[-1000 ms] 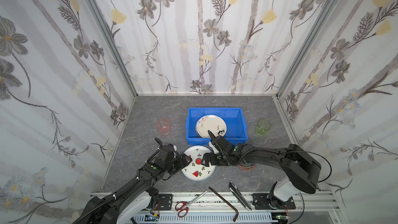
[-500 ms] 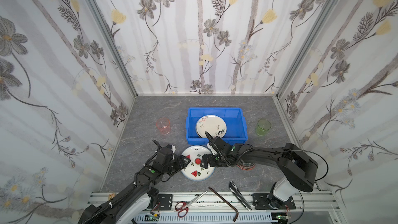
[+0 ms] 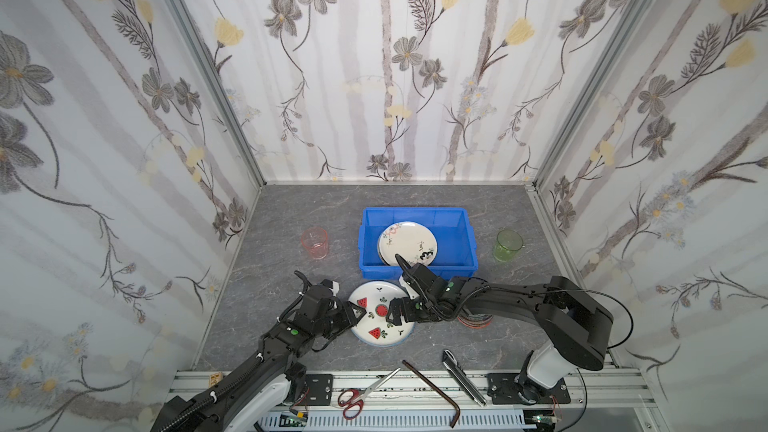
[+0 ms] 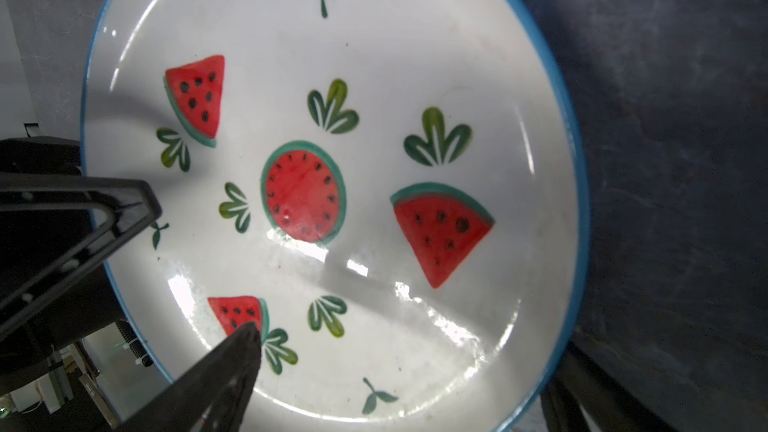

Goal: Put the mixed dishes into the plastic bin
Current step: 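Pinch the watermelon plate rim with right gripper while left gripper braces, then lift the watermelon plate upright with the right gripper toward the bin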

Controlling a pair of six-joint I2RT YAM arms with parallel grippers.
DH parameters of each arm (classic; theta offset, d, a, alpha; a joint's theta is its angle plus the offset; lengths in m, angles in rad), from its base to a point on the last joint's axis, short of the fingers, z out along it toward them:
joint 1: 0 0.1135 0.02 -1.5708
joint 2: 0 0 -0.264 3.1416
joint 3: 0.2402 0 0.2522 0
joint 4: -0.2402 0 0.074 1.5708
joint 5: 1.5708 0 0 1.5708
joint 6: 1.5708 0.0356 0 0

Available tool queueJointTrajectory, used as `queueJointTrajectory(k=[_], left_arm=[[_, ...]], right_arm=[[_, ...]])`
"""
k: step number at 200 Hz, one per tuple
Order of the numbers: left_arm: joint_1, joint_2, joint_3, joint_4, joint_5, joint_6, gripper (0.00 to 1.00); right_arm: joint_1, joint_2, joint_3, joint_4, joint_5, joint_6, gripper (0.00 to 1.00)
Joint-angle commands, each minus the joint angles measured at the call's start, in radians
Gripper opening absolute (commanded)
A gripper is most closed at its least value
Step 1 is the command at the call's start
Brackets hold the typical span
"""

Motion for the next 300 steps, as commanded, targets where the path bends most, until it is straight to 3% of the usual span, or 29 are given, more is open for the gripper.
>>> queueJointTrajectory(k=[1, 61, 94, 161, 224, 300], left_arm=[[0.001, -0.002, 0.002, 0.087, 0.046, -0.010, 0.40], [-0.001, -0.001, 0.008, 0.087, 0.050, -0.013, 0.28], [0.001, 0.001, 0.011, 0.087, 0.051, -0.012, 0.12], [0.002, 0.001, 0.019, 0.087, 0.069, -0.009, 0.00], [0.005, -0.003, 0.046, 0.087, 0.130, 0.012, 0.00], [0.007, -0.008, 0.160, 0.088, 0.238, 0.034, 0.00]], right_arm=[[0.003, 0.003, 0.006, 0.055, -0.014, 0.000, 1.00], [0.003, 0.003, 0.005, 0.044, -0.004, -0.001, 1.00], [0.003, 0.000, 0.009, 0.037, -0.001, -0.004, 1.00], [-0.017, -0.058, 0.045, -0.056, 0.038, -0.036, 1.00], [-0.115, -0.242, 0.053, -0.164, 0.027, -0.108, 1.00], [-0.337, -0.386, 0.056, -0.190, -0.214, -0.220, 1.00]])
